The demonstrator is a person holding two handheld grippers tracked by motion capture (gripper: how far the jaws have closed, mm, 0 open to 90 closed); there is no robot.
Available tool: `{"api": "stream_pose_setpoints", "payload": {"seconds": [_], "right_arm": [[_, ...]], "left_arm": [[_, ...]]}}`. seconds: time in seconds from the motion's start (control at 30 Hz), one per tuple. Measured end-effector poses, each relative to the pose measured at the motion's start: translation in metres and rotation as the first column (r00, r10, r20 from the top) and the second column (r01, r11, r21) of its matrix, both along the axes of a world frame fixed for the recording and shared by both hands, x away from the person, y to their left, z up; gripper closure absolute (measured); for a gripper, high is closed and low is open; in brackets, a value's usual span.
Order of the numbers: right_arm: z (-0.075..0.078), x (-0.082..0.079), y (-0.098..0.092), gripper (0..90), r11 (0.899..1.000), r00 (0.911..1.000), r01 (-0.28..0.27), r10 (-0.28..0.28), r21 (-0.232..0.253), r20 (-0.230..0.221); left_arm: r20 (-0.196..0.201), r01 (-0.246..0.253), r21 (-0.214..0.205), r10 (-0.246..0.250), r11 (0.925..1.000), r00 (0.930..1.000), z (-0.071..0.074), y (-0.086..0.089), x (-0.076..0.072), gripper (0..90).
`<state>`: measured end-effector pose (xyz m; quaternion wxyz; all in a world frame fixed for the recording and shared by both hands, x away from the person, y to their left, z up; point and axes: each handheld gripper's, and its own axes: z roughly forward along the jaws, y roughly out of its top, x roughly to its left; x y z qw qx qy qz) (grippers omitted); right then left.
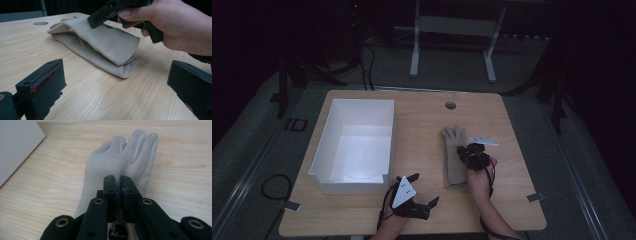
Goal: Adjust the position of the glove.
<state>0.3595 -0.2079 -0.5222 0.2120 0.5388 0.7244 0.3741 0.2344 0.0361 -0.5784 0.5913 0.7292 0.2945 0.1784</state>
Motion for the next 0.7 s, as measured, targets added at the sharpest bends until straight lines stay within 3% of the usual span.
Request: {"api": "stream_pose_setpoints", "payload": {"seconds": [0.3, 0.5, 0.7], "right_arm": [[-0.014, 0.000, 0.003, 78.3, 1.000, 0.9989, -0.024, 0.024, 0.000, -0.041], [-0.021, 0.002, 0.004, 66.5, 0.999, 0.9971, -0.043, 0.043, -0.001, -0.062], [-0.010, -0.001, 0.004, 48.2, 0.996, 0.9953, -0.093, 0.093, 0.013, -0.027]], "left_arm": [[0.000, 0.002, 0.000, -0.002, 1.0000, 1.0000, 0.000, 0.000, 0.000, 1.8], [0.000, 0.002, 0.000, -0.002, 1.0000, 1.0000, 0.000, 0.000, 0.000, 1.8], [0.000, 0.002, 0.000, -0.002, 1.0000, 1.0000, 0.000, 0.000, 0.000, 1.8]]}}
